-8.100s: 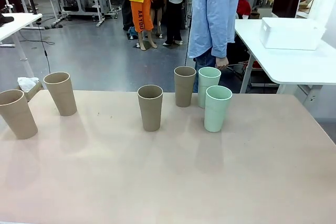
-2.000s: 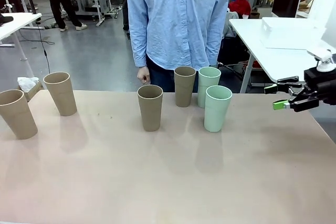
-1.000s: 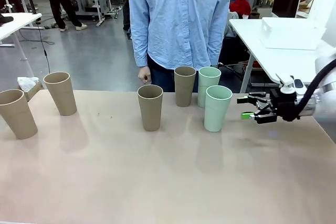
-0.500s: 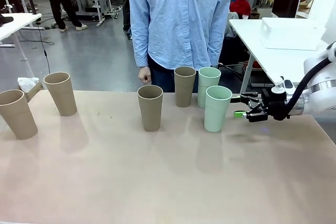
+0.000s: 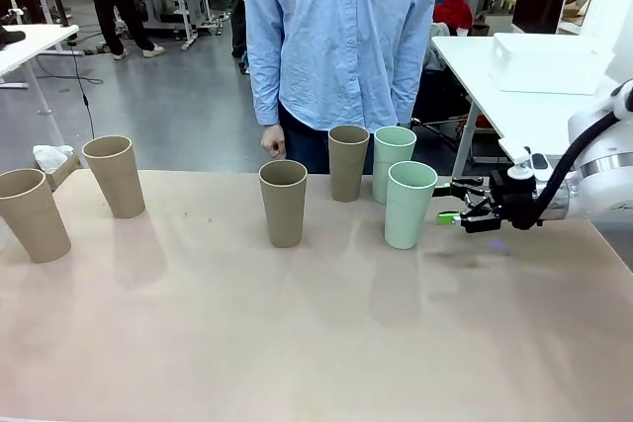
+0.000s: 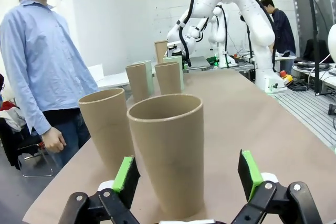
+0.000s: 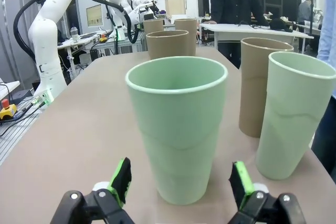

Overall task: Stack the cups and store them in the basket.
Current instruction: Pick up two Reusable plastic cups , one in each hand.

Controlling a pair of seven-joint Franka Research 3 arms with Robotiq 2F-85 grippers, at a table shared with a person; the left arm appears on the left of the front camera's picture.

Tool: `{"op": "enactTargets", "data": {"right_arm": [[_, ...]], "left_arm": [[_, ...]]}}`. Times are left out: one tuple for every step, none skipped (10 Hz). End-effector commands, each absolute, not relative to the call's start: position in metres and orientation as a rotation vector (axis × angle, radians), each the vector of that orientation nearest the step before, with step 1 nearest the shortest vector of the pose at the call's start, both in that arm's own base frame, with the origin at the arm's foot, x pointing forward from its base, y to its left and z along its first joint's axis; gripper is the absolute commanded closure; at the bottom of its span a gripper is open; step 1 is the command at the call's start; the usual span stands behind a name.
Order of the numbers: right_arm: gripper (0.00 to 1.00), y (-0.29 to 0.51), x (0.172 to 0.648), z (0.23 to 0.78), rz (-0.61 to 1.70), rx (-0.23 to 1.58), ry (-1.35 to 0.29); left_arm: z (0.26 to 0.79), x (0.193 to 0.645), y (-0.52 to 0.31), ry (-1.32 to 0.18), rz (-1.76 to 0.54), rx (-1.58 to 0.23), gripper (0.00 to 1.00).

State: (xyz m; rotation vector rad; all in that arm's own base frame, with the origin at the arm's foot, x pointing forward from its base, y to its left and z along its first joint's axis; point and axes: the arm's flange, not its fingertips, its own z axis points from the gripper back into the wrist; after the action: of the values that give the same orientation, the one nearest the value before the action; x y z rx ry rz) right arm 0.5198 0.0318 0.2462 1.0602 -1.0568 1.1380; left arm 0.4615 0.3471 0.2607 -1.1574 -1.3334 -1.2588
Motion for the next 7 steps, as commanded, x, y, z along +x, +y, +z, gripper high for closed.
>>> {"op": "enactTargets", "data": {"right_arm": [[0.00, 0.042, 0.528, 0.238, 1.135, 1.021, -1.106], [0.00, 0.044, 0.528, 0.236, 1.137, 1.020, -1.118], [0.00, 0.046, 0.529, 0.232, 1.140, 1.030, -1.119], [0.00, 0.049, 0.531, 0.231, 1.142, 1.027, -1.121], [0.00, 0.052, 0.533, 0.229, 1.141, 1.029, -1.121], [0.00, 0.053, 0.533, 0.228, 1.144, 1.035, -1.124], [0.00, 0.053, 0.530, 0.228, 1.147, 1.046, -1.126]], "left_arm": [[0.258, 0.468, 0.346, -1.355, -1.256, -1.110, 0.00], [0.254, 0.469, 0.343, -1.364, -1.251, -1.101, 0.00], [0.251, 0.470, 0.341, -1.354, -1.235, -1.097, 0.00], [0.247, 0.473, 0.336, -1.349, -1.221, -1.089, 0.00], [0.243, 0.474, 0.332, -1.335, -1.204, -1.072, 0.00], [0.242, 0.476, 0.328, -1.330, -1.194, -1.067, 0.00], [0.241, 0.476, 0.325, -1.330, -1.188, -1.063, 0.00]]}}
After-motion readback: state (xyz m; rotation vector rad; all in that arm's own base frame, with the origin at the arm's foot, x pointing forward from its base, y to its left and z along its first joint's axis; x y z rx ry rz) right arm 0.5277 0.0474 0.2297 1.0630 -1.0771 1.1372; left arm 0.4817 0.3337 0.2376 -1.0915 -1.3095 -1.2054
